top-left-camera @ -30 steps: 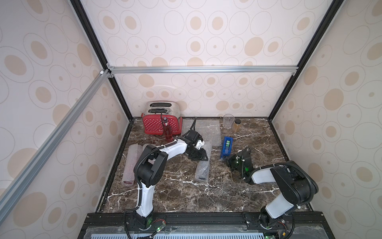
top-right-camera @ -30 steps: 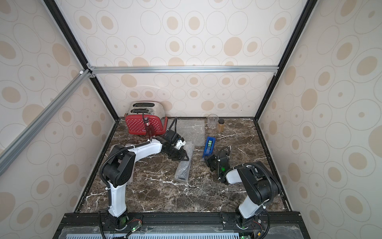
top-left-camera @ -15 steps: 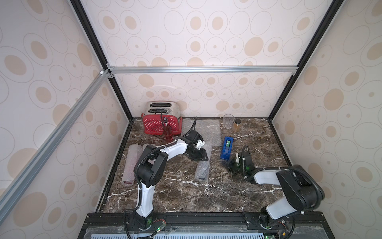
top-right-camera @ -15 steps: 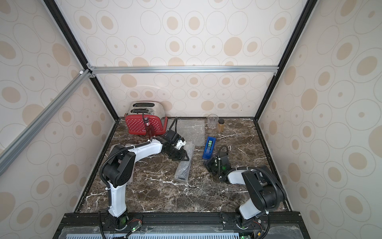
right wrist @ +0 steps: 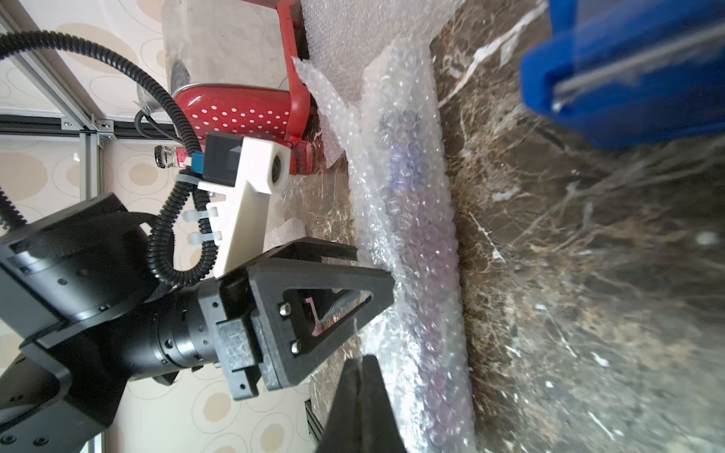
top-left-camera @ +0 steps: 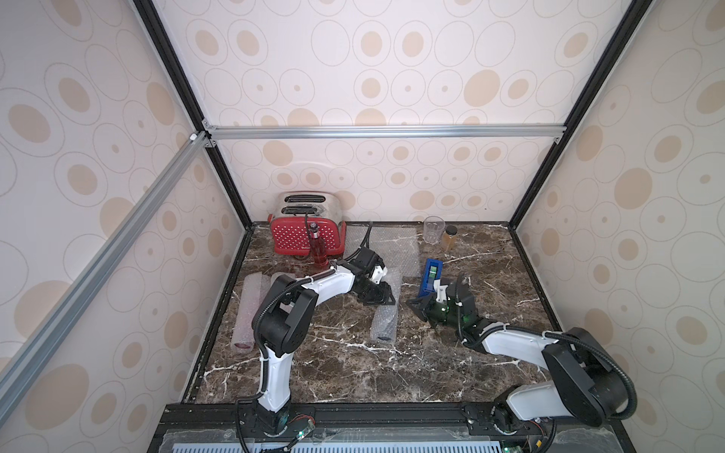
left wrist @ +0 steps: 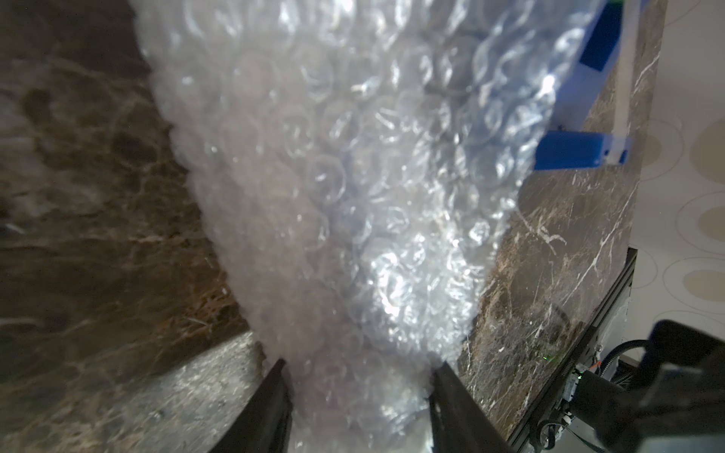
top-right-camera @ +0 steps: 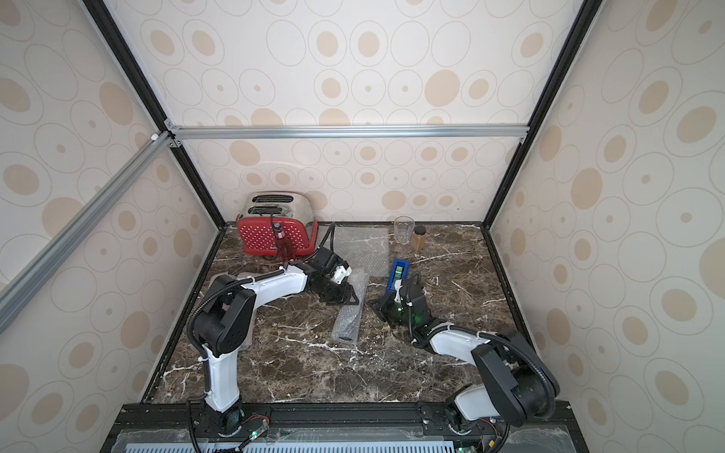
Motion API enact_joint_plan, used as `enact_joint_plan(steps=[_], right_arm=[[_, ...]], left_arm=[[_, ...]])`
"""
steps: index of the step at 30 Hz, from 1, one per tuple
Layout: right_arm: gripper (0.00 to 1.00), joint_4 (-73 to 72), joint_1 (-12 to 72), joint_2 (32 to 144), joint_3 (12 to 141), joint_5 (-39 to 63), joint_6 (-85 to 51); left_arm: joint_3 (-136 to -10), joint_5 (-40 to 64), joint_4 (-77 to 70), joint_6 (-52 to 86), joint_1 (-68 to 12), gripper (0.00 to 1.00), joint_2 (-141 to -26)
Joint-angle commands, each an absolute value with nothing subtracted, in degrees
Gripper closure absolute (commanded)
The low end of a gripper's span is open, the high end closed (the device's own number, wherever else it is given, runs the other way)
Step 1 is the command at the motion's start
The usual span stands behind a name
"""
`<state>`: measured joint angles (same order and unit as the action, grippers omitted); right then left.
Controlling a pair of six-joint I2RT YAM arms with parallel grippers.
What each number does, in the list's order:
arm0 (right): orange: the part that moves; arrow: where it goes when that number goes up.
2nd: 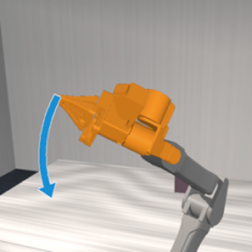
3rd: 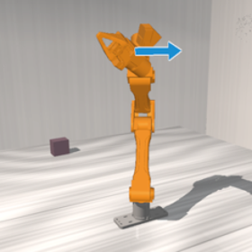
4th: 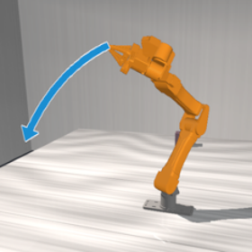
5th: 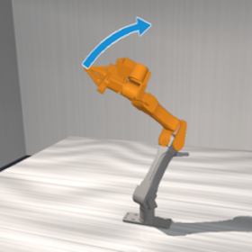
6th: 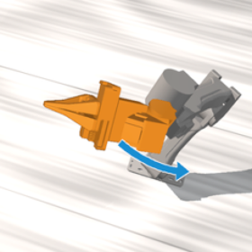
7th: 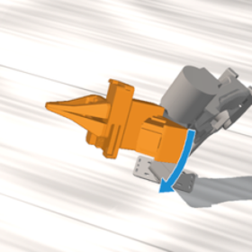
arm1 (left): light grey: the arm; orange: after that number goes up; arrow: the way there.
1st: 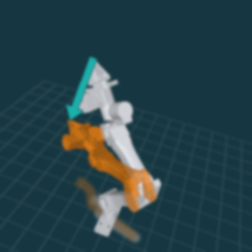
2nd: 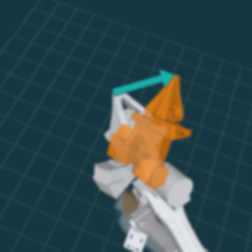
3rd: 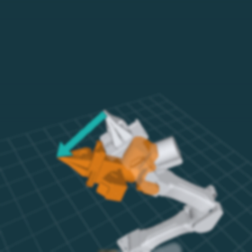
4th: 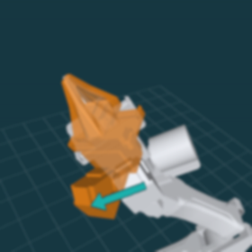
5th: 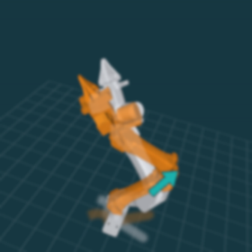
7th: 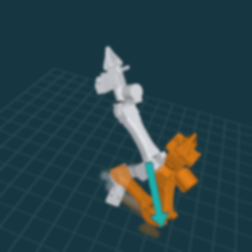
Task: Wrap wine bottles in bubble wrap
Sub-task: Stick the tape on the bubble wrap.
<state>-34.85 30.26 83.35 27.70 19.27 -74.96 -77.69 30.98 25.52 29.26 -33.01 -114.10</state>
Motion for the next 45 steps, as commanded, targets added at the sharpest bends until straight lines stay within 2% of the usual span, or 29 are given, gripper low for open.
enact_joint_plan(steps=[1, 11, 17, 21, 29, 40, 45], right_arm=[[1.00, -42.22, 31.61, 86.19, 27.89, 17.33, -78.98], [1.00, -48.75, 33.12, 92.89, 30.05, 16.99, -80.48], [1.00, -50.86, 33.34, 92.09, 30.41, 14.14, -80.60], [1.00, -53.96, 33.62, 92.00, 30.32, 11.76, -81.39], [1.00, -52.95, 34.36, 89.98, 28.59, 7.50, -80.64], [1.00, -59.08, 37.71, 98.53, 26.44, 5.27, -83.09], [1.00, -57.67, 38.07, 98.00, 24.68, 3.44, -81.30]], left_arm=[[-74.75, 26.14, 32.19, 31.11, -34.54, 0.49, -118.45], [-75.10, 26.50, 32.52, 30.83, -34.59, 0.49, -118.87], [-74.72, 25.60, 32.57, 31.93, -34.59, 0.50, -118.41], [-72.57, 23.57, 31.22, 36.75, -33.81, 0.56, -116.62], [-72.23, 24.73, 29.67, 42.32, -33.05, 0.52, -117.98], [-73.27, 24.74, 30.06, 41.39, -33.43, 0.52, -118.39], [-73.59, 24.61, 30.42, 41.02, -33.64, 0.53, -118.45]])
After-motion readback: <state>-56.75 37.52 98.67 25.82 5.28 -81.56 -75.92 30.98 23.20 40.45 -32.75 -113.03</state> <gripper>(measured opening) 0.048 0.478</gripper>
